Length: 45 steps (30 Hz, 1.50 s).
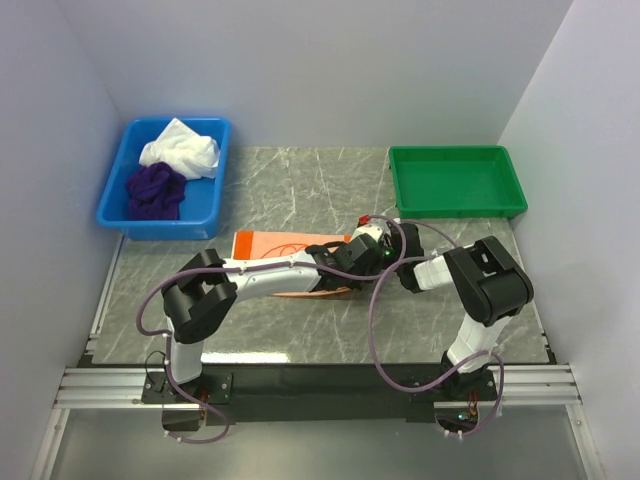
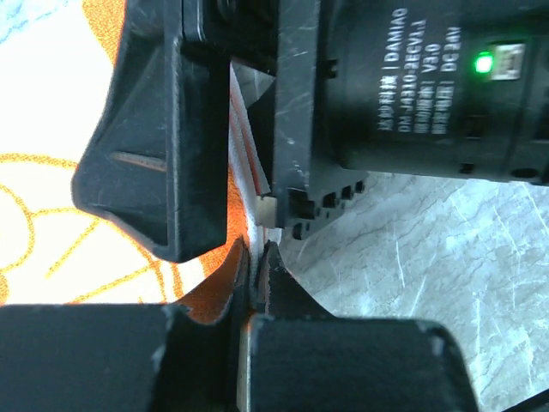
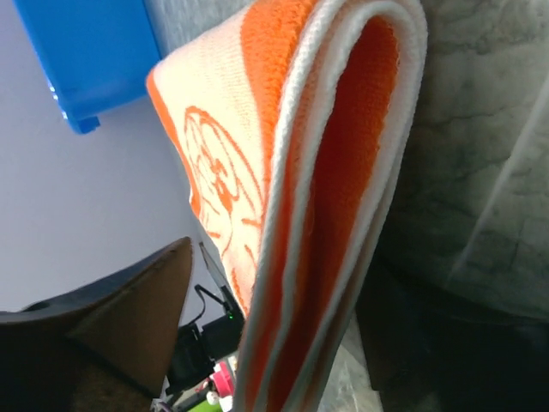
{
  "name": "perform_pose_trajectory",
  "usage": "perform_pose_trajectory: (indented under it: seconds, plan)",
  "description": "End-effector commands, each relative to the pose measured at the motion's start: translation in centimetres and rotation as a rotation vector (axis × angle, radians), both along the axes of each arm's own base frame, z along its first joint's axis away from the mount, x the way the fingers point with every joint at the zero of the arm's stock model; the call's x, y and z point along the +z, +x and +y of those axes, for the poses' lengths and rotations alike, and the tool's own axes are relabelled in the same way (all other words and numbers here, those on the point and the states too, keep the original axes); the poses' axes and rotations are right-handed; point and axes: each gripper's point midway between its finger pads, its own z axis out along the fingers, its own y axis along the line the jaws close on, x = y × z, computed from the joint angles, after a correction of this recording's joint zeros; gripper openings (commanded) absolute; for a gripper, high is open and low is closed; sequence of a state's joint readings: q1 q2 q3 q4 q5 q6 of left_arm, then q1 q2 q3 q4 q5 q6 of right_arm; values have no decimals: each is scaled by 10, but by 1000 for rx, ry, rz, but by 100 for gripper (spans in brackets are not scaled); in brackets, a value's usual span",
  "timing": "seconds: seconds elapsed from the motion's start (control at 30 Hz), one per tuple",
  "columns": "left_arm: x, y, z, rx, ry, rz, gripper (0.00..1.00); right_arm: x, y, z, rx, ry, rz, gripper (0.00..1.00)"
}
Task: Fold and stack the towels
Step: Neatly place the folded towel into the bin
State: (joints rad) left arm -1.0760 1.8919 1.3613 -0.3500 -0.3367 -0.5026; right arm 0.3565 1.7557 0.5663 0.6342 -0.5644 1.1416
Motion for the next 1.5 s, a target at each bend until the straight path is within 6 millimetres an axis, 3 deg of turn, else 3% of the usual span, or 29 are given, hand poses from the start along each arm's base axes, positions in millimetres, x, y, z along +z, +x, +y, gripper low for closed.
perform_pose_trajectory:
  seconds: [0.0, 0.17, 0.2, 0.33, 0.4, 0.5, 0.7, 0.73, 0.77, 0.8, 0.83, 0.87, 0.9, 0.93, 0.97, 1.0, 1.03, 1.07, 1.1, 1.13, 1.17, 1.2, 1.23, 1.3, 1.33, 1.37, 1.4, 1.43, 1.47]
  plan:
    - [11, 1, -12, -1, -70, -1, 1, -10, 0, 2, 6, -35, 23, 74]
    - [8, 1, -17, -7, -71, 8, 7, -6, 5, 1, 14, -61, 1, 30]
    - [7, 1, -16, -6, -70, 10, 19, -6, 6, 1, 16, -69, -8, 17]
    - [10, -1, -15, -5, -77, 14, 48, -7, 8, -3, 25, -103, -13, 2]
    - [12, -3, -13, 1, -89, 16, 66, -5, 13, -7, 32, -126, -36, 0]
    - [24, -5, -7, 10, -114, 13, 80, -3, 22, -16, 41, -174, -58, 0]
    - [57, -3, 28, 62, -198, 41, 88, -3, 48, -45, 92, -362, -85, 0]
    - [50, -1, 41, 77, -198, 68, 89, -5, 53, -49, 98, -391, -87, 0]
    - [49, 0, 51, 87, -196, 71, 89, 7, 69, -54, 99, -424, -137, 0]
    - [59, 1, 60, 97, -213, 56, 91, 2, 71, -61, 102, -462, -112, 0]
    - [51, 5, 78, 131, -190, 61, 91, 4, 77, -64, 107, -485, -119, 0]
    - [49, 5, 89, 145, -176, 67, 93, 21, 95, -66, 113, -513, -179, 0]
    - [58, 6, 99, 158, -190, 54, 94, 18, 96, -70, 127, -542, -146, 0]
    - [55, 11, 116, 194, -180, 60, 95, 36, 117, -74, 104, -577, -195, 0]
    - [56, 11, 127, 210, -174, 61, 97, 41, 124, -77, 116, -610, -220, 0]
    - [69, 12, 138, 226, -194, 43, 99, 38, 126, -84, 120, -643, -187, 0]
    - [73, 20, 154, 272, -193, 32, 99, 60, 147, -87, 105, -677, -249, 0]
    - [79, 23, 165, 296, -188, 18, 99, 69, 155, -91, 105, -696, -263, 0]
    - [86, 19, 178, 305, -163, 22, 99, 63, 156, -98, 119, -723, -224, 0]
    - [101, 27, 189, 335, -170, -3, 99, 68, 163, -103, 122, -747, -229, 0]
    - [109, 28, 198, 349, -156, -16, 99, 92, 181, -110, 109, -799, -291, 0]
    - [120, 28, 214, 372, -124, -60, 99, 86, 182, -117, 126, -830, -256, 0]
    - [130, 34, 227, 401, -121, -92, 99, 107, 198, -127, 110, -864, -312, 0]
    - [145, 40, 250, 434, -107, -160, 99, 107, 208, -142, 105, -921, -298, 0]
    - [144, 48, 263, 473, -107, -188, 99, 125, 222, -153, 69, -944, -334, 0]
    - [144, 51, 270, 487, -108, -206, 99, 128, 228, -163, 66, -979, -338, 0]
    - [145, 54, 275, 493, -118, -226, 99, 117, 230, -174, 73, -1018, -298, 0]
    - [137, 57, 279, 508, -123, -226, 99, 133, 240, -179, 73, -1041, -347, 0]
    - [134, 59, 279, 511, -130, -222, 99, 134, 245, -193, 58, -1056, -337, 0]
